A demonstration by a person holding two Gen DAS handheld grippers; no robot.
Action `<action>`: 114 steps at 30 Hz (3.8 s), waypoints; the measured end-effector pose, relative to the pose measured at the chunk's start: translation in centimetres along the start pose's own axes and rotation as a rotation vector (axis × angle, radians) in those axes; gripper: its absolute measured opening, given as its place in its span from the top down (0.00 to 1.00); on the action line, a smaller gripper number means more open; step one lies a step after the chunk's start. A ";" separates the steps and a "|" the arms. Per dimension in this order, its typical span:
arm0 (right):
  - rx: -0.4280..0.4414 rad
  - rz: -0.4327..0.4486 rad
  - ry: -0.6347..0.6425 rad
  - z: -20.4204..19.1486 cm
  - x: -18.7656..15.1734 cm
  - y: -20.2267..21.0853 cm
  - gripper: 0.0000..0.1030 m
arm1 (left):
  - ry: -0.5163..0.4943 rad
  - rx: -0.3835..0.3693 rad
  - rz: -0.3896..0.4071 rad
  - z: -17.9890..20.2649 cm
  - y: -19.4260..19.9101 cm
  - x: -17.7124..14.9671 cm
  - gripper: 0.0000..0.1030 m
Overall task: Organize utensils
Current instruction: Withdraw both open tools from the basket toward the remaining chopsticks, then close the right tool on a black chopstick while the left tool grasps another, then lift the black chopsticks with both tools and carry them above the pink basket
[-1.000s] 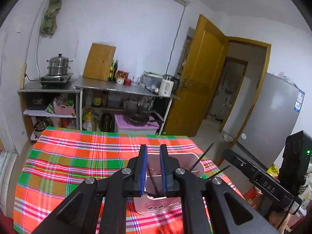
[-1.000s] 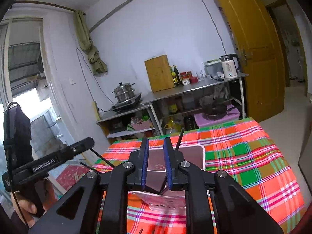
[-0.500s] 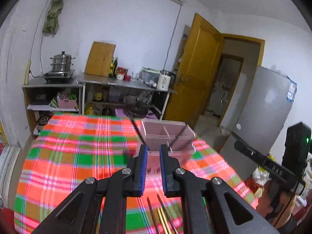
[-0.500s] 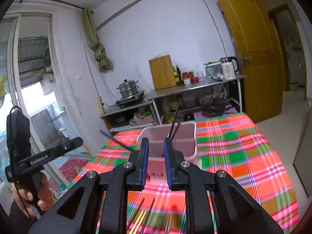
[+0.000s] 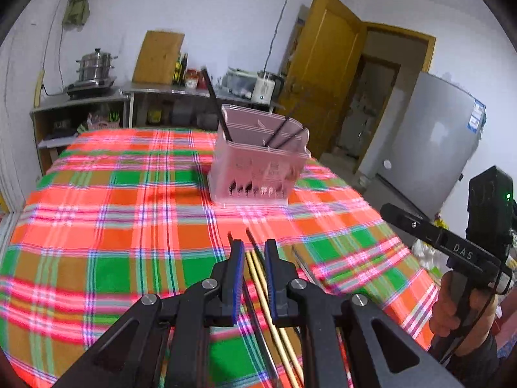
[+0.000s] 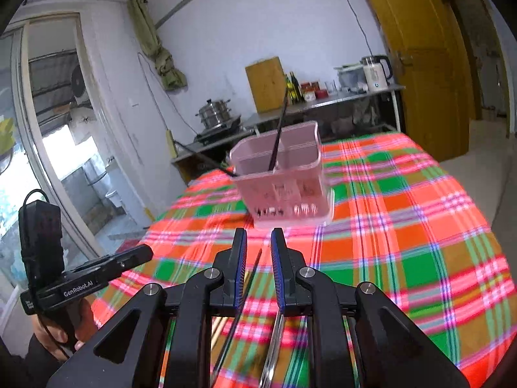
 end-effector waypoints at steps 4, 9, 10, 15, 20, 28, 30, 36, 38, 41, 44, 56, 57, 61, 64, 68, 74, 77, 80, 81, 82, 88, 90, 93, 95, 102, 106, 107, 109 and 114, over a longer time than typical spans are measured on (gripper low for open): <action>-0.001 -0.036 0.006 0.1 -1.5 -0.3 0.85 | 0.038 0.011 -0.056 -0.8 -1.4 -1.6 0.88; 0.004 -0.069 0.015 0.1 -2.9 -0.8 0.85 | 0.072 0.018 -0.135 -1.6 -3.7 -2.9 0.88; 0.006 -0.075 0.015 0.1 -3.1 -0.9 0.85 | 0.075 0.020 -0.147 -1.7 -4.2 -3.2 0.88; 0.007 -0.111 0.019 0.2 -3.9 -1.7 0.85 | 0.095 0.029 -0.184 -2.3 -5.9 -4.0 0.88; 0.013 -0.130 0.026 0.0 -4.4 -2.3 0.85 | 0.107 0.048 -0.206 -2.9 -7.2 -3.9 0.83; 0.015 -0.149 0.022 -0.1 -4.7 -3.1 0.85 | 0.090 0.088 -0.230 -3.3 -9.0 -3.8 0.83; 0.014 -0.156 0.028 -0.3 -4.8 -3.3 0.85 | 0.073 0.104 -0.230 -3.3 -9.0 -3.8 0.84; -0.006 -0.195 0.062 -1.5 -5.2 -4.4 0.85 | 0.101 0.163 -0.207 -4.7 -7.8 -3.9 0.93; -0.018 -0.219 0.085 -2.1 -5.4 -5.1 0.85 | 0.122 0.176 -0.197 -5.5 -7.2 -3.8 0.93; -0.043 -0.270 0.124 -3.0 -6.1 -6.6 0.85 | 0.145 0.195 -0.188 -6.6 -6.4 -3.7 0.93; -0.056 -0.320 0.153 -3.9 -6.9 -8.2 0.85 | 0.170 0.193 -0.193 -7.5 -5.7 -3.6 0.93; -0.094 -0.380 0.190 -5.2 -7.1 -11.3 0.85 | 0.218 0.154 -0.214 -8.5 -6.2 -2.9 0.93; -0.096 -0.380 0.198 -5.3 -7.1 -11.4 0.85 | 0.218 0.154 -0.217 -8.5 -6.3 -2.9 0.93; -0.094 -0.395 0.209 -5.8 -7.2 -11.9 0.85 | 0.185 0.165 -0.236 -8.2 -6.7 -2.8 0.92; -0.114 -0.393 0.238 -6.4 -7.2 -12.2 0.85 | 0.160 0.179 -0.248 -7.9 -7.0 -2.8 0.90; -0.133 -0.398 0.251 -6.6 -7.1 -12.6 0.90 | 0.094 0.213 -0.271 -7.2 -7.7 -2.7 0.89; -0.117 -0.402 0.233 -6.3 -6.9 -12.8 0.93 | 0.073 0.223 -0.277 -6.9 -8.1 -2.5 0.93; -0.093 -0.398 0.208 -5.9 -6.7 -12.4 0.94 | 0.111 0.174 -0.263 -7.0 -7.6 -2.4 0.94; -0.080 -0.380 0.191 -5.5 -6.3 -11.7 0.95 | 0.103 0.161 -0.244 -6.4 -7.2 -1.8 0.95; -0.074 -0.374 0.186 -5.5 -6.0 -11.5 0.95 | 0.100 0.153 -0.234 -6.1 -7.0 -1.6 0.95; -0.070 -0.367 0.183 -5.4 -5.8 -11.2 0.95 | 0.094 0.145 -0.222 -5.8 -6.6 -1.2 0.95; -0.035 -0.305 0.143 -5.0 -3.5 -9.4 0.95 | 0.065 0.099 -0.168 -4.2 -4.7 1.1 0.95; -0.026 -0.288 0.132 -4.9 -2.7 -8.9 0.95 | 0.052 0.095 -0.158 -3.7 -4.4 2.1 0.95; -0.007 -0.249 0.114 -4.7 -1.2 -7.8 0.95 | 0.030 0.091 -0.132 -3.0 -3.7 3.4 0.95; -0.001 -0.223 0.108 -4.6 -0.3 -7.1 0.95 | 0.016 0.085 -0.115 -2.4 -3.3 4.4 0.95; 0.011 -0.135 0.094 -4.9 2.4 -5.0 0.95 | -0.041 0.076 -0.053 -0.7 -1.4 7.4 0.95; 0.014 -0.095 0.082 -4.6 3.9 -4.1 0.95 | -0.072 0.074 -0.020 0.3 -0.5 8.8 0.95; 0.014 -0.087 0.080 -4.4 4.1 -3.8 0.95 | -0.075 0.072 -0.015 0.5 -0.4 9.0 0.95; 0.017 -0.079 0.075 -4.2 4.4 -3.6 0.95 | -0.080 0.069 -0.003 0.7 -0.1 9.2 0.95; 0.010 -0.079 0.070 -3.6 4.2 -3.6 0.95 | -0.065 0.080 -0.021 0.3 -0.2 8.7 0.95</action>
Point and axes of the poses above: each gripper's, at about its wrist camera, not at the fingertips, and y roughly against the way its jaws point, z to its right, x to its top, the point moved 4 cm from there along -y, roughly the way its jaws point, and after that the axes turned 14 degrees about -x, right-handed, at the moved point
